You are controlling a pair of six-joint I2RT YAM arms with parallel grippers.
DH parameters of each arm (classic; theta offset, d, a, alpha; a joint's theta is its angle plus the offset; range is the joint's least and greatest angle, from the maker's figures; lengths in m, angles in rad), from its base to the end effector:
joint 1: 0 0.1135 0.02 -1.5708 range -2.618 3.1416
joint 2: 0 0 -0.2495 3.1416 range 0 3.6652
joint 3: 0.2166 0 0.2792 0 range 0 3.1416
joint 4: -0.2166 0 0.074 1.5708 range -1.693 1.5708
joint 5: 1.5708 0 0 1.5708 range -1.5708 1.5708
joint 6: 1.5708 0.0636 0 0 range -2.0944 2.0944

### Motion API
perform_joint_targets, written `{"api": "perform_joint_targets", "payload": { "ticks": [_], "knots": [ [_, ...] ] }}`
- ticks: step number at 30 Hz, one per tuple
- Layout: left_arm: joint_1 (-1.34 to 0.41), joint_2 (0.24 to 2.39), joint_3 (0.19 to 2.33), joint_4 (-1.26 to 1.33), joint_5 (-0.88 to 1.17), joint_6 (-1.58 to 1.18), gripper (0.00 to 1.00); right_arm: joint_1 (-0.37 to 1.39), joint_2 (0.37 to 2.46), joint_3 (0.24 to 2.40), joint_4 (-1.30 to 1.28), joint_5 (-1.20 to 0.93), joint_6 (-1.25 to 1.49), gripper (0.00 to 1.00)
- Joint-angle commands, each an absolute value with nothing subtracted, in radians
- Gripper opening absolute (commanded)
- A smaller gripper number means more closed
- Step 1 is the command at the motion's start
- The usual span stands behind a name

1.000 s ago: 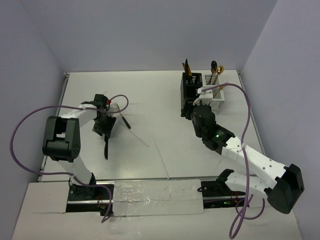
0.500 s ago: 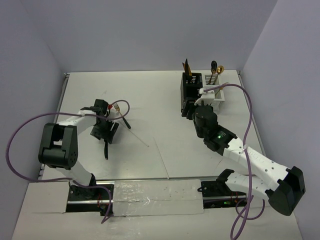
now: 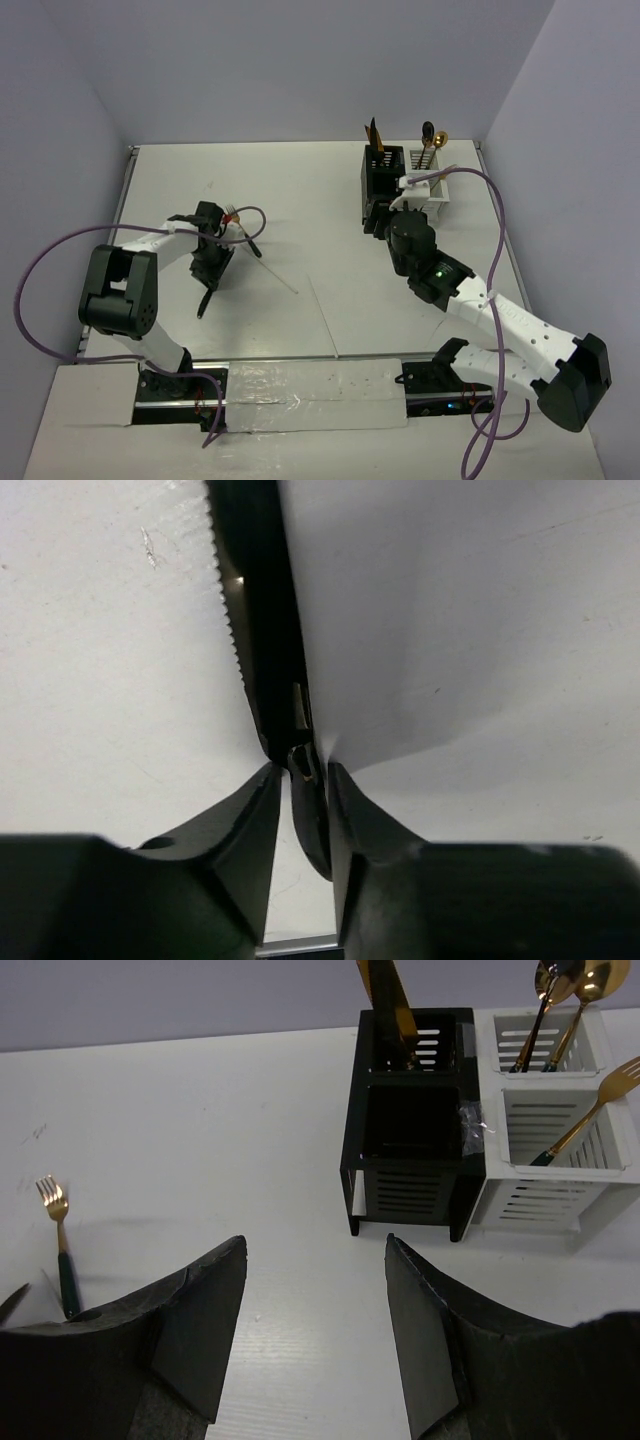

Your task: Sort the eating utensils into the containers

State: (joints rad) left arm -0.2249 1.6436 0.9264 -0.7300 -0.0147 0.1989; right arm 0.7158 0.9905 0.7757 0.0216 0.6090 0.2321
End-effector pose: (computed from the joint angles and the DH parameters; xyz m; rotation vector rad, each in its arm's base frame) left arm 0.2927 -0.0660 0.0918 0.6334 2.9505 0.0197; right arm 0.2399 0.1604 0.2984 0.0197 1.7315 0.1612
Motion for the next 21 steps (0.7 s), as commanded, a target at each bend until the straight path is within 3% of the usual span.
{"api": "perform_joint_targets", "payload": {
  "ticks": [1,4,5,12,21],
  "knots": [
    [-0.233,1.689,0.891,-0.752,-0.043,0.195,0.31,0.723,0.96,0.765,0.029,0.629,0.216,0.65],
    [-0.233,1.693,0.884,-0.727,-0.075,0.196,0.15,0.722,0.956,0.765,0.034,0.632,0.212,0.65],
    [-0.233,1.694,0.879,-0.709,-0.09,0.196,0.01,0.723,0.953,0.764,0.035,0.632,0.212,0.65],
    [-0.233,1.678,0.841,-0.591,-0.132,0.215,0.0,0.723,0.939,0.761,0.038,0.624,0.207,0.65],
    [-0.232,1.39,0.776,-0.497,-0.063,0.207,0.0,0.723,0.965,0.765,0.052,0.376,0.241,0.65]
  ]
}}
